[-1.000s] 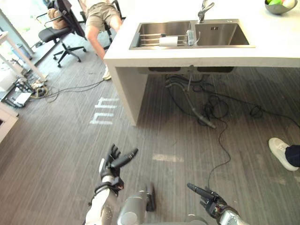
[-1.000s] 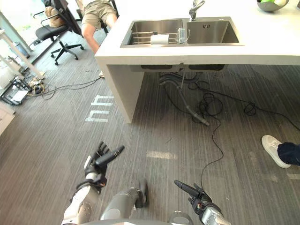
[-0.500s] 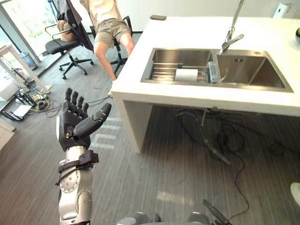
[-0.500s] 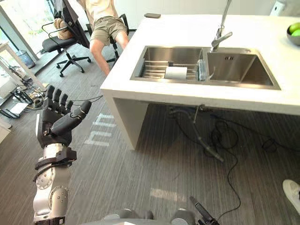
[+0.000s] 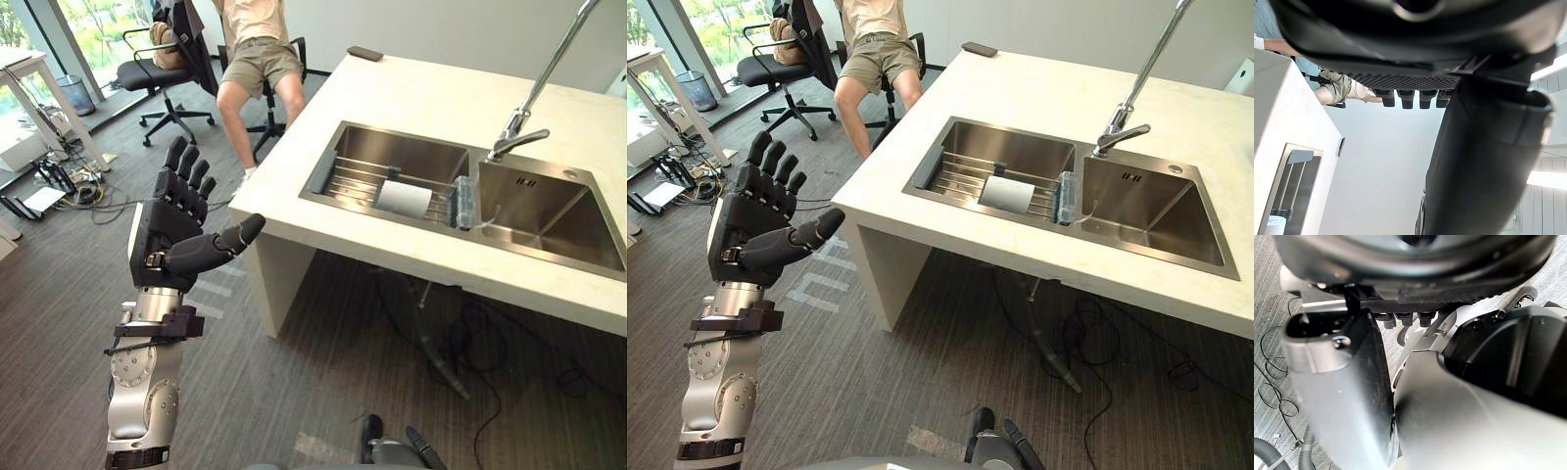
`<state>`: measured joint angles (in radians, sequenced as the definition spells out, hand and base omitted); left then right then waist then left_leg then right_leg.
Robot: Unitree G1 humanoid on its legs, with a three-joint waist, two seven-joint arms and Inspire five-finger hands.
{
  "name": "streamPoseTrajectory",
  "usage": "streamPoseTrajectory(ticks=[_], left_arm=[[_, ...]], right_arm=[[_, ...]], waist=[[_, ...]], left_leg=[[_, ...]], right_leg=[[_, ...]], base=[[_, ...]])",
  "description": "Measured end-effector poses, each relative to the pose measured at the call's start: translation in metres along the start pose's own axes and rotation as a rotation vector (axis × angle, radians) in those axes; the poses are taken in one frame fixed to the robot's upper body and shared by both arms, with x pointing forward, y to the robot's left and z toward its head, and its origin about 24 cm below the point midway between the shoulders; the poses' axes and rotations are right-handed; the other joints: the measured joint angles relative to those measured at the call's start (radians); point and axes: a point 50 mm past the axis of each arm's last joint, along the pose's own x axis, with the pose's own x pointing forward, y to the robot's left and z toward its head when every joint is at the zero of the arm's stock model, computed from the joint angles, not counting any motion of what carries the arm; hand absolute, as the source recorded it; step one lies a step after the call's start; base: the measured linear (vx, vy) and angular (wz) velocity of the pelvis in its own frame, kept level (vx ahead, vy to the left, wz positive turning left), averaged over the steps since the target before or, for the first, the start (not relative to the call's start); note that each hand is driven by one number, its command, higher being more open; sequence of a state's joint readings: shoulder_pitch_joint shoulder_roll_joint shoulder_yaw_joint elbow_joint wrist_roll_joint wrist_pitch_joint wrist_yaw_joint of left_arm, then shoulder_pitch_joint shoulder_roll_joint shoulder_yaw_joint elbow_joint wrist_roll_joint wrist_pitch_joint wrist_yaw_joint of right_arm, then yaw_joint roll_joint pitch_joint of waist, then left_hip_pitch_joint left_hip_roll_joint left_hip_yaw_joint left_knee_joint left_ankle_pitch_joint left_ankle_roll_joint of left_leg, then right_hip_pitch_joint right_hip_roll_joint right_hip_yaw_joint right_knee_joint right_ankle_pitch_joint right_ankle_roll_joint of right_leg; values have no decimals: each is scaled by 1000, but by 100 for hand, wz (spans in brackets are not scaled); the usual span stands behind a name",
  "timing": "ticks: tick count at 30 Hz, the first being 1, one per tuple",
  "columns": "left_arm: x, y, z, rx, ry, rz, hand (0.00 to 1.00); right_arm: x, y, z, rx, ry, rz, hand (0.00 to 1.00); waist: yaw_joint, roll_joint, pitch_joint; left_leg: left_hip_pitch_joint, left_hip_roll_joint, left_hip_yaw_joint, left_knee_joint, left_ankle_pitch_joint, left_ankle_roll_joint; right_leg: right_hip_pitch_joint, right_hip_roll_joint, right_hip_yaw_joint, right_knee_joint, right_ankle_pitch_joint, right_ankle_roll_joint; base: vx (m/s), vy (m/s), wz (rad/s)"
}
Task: Walk over to the sink, pick up the cup, carry it to the dishwasher, place the cup inside the dishwasher, then close the dishwasher door
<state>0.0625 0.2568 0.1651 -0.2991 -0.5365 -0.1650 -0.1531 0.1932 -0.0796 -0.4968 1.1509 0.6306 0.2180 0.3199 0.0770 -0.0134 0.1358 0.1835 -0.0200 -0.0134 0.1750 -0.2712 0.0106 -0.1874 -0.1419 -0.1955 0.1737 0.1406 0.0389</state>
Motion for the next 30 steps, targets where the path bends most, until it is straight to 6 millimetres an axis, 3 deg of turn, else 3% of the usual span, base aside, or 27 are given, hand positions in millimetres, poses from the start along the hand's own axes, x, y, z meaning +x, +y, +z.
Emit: streamPoseTrajectory(ticks=[5,9,10,12,14,15,16,18,20,24,25,27,28,30], left_arm=[[2,-20,-16,-75,76,-21,100],[2,-61,-37,-198,190,-94,100],[2,-70,-41,-222,213,-108,100],[1,-87,-49,-251,278,-133,100],[7,-95,-53,-253,304,-159,100],[8,-96,-53,-255,302,-158,100],[11,-97,-53,-256,293,-154,100],[16,-93,-50,-246,273,-148,100],[19,-81,-46,-227,250,-113,100],[22,-67,-36,-206,188,-69,100],[22,-64,-32,-201,170,-60,100],[24,-61,-24,-194,133,-53,100],[24,-59,-22,-186,126,-51,100],[25,-55,-20,-174,125,-54,100]], right_arm=[[0,0,1,-13,-11,0,100],[0,1,4,-64,-39,-4,100],[0,2,6,-79,-46,-5,100],[-1,2,12,-141,-63,-8,100],[0,3,19,-203,-79,-29,100],[-1,1,24,-218,-89,-40,100],[-4,-4,32,-233,-105,-68,100],[-8,-10,39,-244,-119,-101,100],[-10,-13,44,-289,-120,-115,100],[-10,-15,45,-317,-110,-124,100],[-11,-16,45,-318,-110,-124,100],[-12,-17,45,-315,-104,-127,100],[-12,-20,43,-305,-101,-135,100],[-11,-19,36,-281,-90,-129,100]], waist=[[-18,2,6],[-52,13,7],[-63,17,6],[-90,56,-23],[-111,53,-18],[-116,51,-17],[-120,69,-4],[-116,97,5],[-115,95,8],[-87,96,7],[-83,101,4],[-76,120,-9],[-77,123,-20],[-77,108,-20]], left_leg=[[47,-3,25,-9,-6,2],[81,-3,37,15,-66,6],[84,6,41,23,-81,1],[93,60,59,46,-92,-41],[-53,89,151,351,-36,-104],[-83,98,173,423,5,-105],[-139,119,194,560,97,-103],[-202,146,198,656,52,-110],[-243,138,215,573,13,-105],[-268,109,206,308,27,-100],[-267,94,195,186,84,-96],[-256,91,178,39,270,-88],[-228,91,173,-22,291,-58],[-182,70,165,-104,298,-50]], right_leg=[[-6,-13,18,89,-48,0],[-53,-45,0,280,-173,-13],[-65,-49,-15,322,-206,-16],[-64,-17,-62,354,-278,-21],[-51,-32,-81,378,-311,-42],[-39,-35,-85,376,-323,-46],[-1,-36,-81,351,-339,-55],[57,-27,-80,305,-346,-66],[148,-24,-75,219,-344,-64],[216,-11,-45,140,-341,-58],[225,-6,-41,121,-337,-51],[221,25,-30,106,-339,-38],[223,34,-28,110,-349,-22],[224,16,-26,118,-360,-3]], base=[[3,0,-9],[22,-29,-8],[151,-126,-14],[259,-120,-5],[307,-102,6],[277,-160,6],[338,-151,-6],[313,-118,-14],[319,-119,-19],[244,-24,-32],[204,65,-29],[240,109,-25],[223,135,-5],[166,126,2]])
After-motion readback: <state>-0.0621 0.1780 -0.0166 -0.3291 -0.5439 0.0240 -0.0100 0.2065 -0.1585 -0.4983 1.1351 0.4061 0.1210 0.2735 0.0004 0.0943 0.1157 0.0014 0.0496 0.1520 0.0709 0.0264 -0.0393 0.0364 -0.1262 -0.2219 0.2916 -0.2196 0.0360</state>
